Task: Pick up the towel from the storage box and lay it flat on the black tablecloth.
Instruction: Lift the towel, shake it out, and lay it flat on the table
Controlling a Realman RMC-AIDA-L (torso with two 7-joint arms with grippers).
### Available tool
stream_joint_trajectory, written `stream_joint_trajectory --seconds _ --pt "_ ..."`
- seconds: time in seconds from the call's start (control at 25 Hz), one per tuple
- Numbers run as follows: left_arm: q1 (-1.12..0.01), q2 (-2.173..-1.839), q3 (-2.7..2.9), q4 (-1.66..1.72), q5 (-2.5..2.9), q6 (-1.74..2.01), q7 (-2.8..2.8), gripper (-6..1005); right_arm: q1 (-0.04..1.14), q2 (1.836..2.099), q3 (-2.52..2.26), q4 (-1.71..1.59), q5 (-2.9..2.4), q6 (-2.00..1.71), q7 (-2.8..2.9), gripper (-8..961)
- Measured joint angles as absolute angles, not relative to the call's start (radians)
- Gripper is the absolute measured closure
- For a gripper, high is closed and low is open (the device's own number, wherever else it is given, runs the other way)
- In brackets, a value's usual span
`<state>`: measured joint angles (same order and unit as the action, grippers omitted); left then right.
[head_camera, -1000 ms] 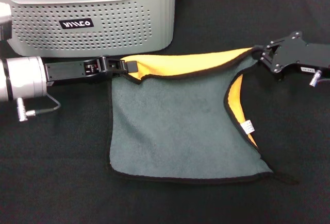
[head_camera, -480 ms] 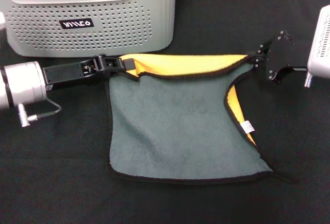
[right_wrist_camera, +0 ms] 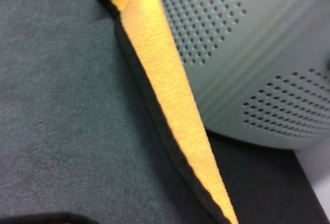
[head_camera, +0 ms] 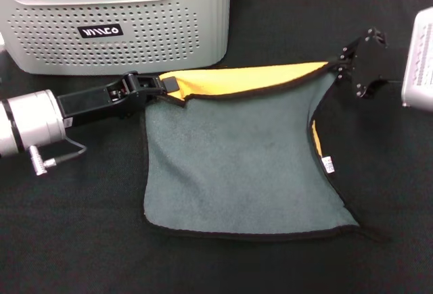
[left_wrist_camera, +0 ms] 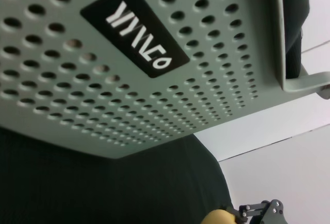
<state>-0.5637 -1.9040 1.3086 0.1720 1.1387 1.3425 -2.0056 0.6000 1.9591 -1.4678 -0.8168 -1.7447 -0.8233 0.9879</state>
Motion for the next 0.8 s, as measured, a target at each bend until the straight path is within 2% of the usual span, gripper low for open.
stream_joint_trajectory --seconds 0.36,0.8 --pt "-0.564 -1.927 1.282 0.169 1.135 1.352 -2.024 975 0.602 2.008 -1.468 -0.82 -1.865 -0.755 0.945 946" --pt "-0.522 -1.96 1.281 0.169 1.038 1.392 -2.188 967 0.606 2.017 -1.385 -0.814 -1.839 -0.792 0.943 946"
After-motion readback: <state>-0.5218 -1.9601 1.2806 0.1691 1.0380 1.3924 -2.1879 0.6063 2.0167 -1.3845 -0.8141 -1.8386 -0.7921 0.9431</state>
